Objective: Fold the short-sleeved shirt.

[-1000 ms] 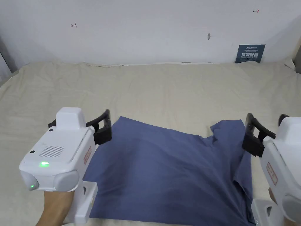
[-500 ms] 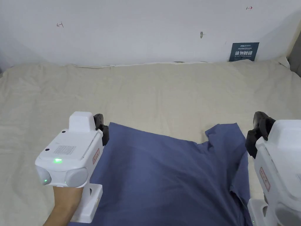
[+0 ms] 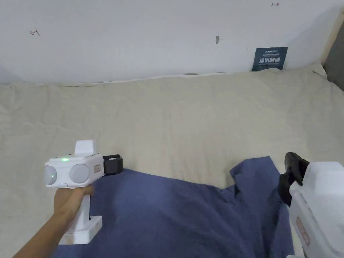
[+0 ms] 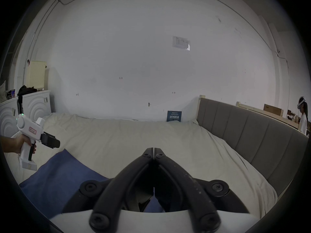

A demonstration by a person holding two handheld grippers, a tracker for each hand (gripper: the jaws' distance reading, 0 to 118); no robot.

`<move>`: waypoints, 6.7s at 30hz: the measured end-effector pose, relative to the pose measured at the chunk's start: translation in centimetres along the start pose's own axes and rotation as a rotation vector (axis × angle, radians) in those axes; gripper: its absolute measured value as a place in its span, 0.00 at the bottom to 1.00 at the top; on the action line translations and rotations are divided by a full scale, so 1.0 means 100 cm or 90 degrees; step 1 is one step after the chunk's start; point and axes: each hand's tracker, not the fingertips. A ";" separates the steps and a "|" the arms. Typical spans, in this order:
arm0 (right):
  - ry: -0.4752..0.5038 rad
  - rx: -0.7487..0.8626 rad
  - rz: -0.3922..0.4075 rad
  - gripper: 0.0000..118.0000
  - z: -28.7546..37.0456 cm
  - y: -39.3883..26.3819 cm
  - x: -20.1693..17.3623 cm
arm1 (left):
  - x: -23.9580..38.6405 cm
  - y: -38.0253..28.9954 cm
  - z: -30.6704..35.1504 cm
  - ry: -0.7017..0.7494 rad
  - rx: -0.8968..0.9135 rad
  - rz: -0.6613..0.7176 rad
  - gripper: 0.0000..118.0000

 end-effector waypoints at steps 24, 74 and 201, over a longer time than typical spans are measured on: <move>-0.024 -0.341 -0.050 0.79 -0.176 -0.057 0.061 | 0.011 0.003 -0.009 -0.066 -0.026 -0.056 0.01; 0.081 0.224 0.007 0.02 -0.073 0.356 0.005 | -0.104 0.255 0.296 0.068 0.453 0.086 0.01; 0.025 -0.357 -0.047 0.79 0.136 -0.137 0.037 | -0.101 -0.293 0.257 0.013 -0.033 0.061 0.07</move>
